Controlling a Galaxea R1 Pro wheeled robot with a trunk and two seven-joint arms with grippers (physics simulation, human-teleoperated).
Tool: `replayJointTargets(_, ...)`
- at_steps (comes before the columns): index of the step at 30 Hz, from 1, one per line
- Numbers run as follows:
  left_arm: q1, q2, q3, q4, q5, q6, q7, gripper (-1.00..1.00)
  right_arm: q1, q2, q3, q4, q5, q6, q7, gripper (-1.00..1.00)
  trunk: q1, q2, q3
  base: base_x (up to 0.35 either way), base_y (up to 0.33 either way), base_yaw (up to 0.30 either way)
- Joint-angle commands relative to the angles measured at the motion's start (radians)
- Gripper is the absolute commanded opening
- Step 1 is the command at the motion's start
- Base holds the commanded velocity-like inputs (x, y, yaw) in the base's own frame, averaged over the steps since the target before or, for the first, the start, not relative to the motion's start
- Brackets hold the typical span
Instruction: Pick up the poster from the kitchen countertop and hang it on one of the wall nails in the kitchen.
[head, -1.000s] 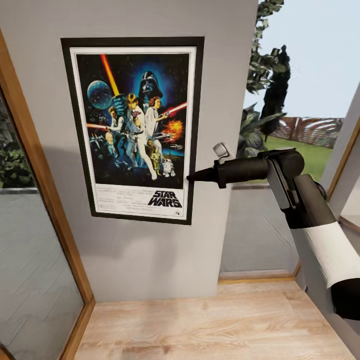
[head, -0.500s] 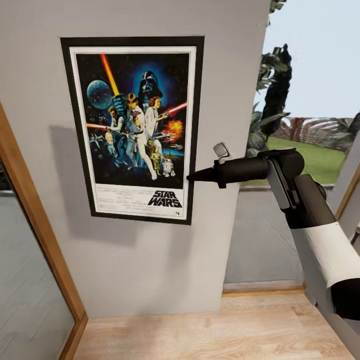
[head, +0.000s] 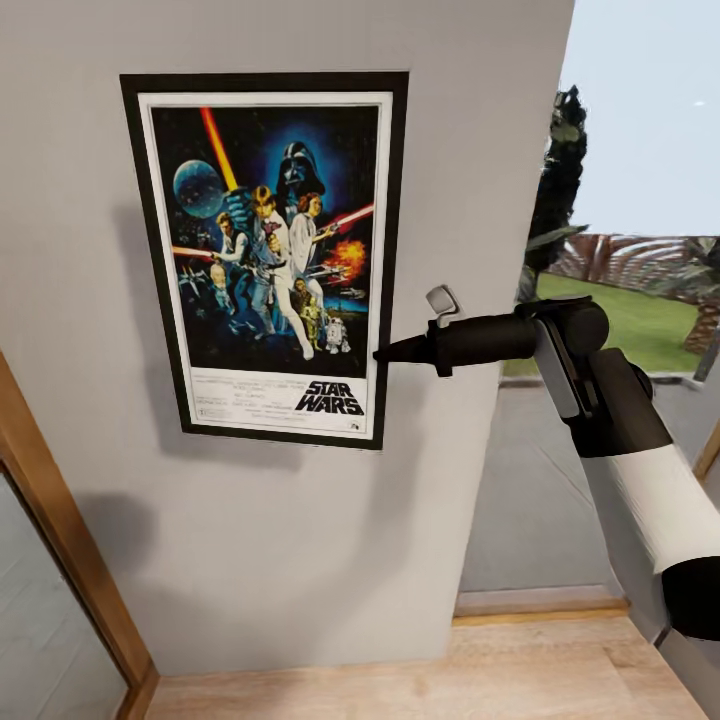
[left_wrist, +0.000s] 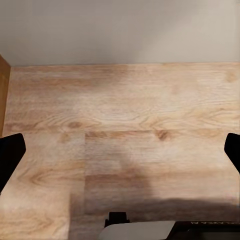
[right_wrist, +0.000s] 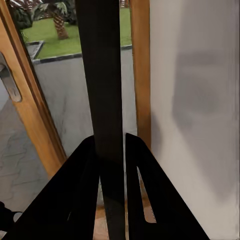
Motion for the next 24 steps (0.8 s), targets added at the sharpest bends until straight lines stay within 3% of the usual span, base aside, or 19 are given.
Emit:
replayJointTargets(1,0.0,-0.001,0.006,-0.001,-0.001,-0.001,-0.009,1.0,0.0,-0.001,0.001,0.0,-0.005,0.008,0.001,-1.0,0.001,0.0,0.0,0.333,0.0,0.0)
replayJointTargets(9,0.0,-0.001,0.006,-0.001,-0.001,-0.001,-0.009,1.0,0.0,-0.001,0.001,0.0,-0.005,0.008,0.001,-1.0,0.001,0.0,0.0,0.291,0.0,0.0)
replayJointTargets(24,0.0,-0.001,0.006,-0.001,-0.001,-0.001,-0.009,1.0,0.0,0.0,0.001,0.0,-0.005,0.008,0.001,-1.0,0.001,0.0,0.0,0.023,0.0,0.0)
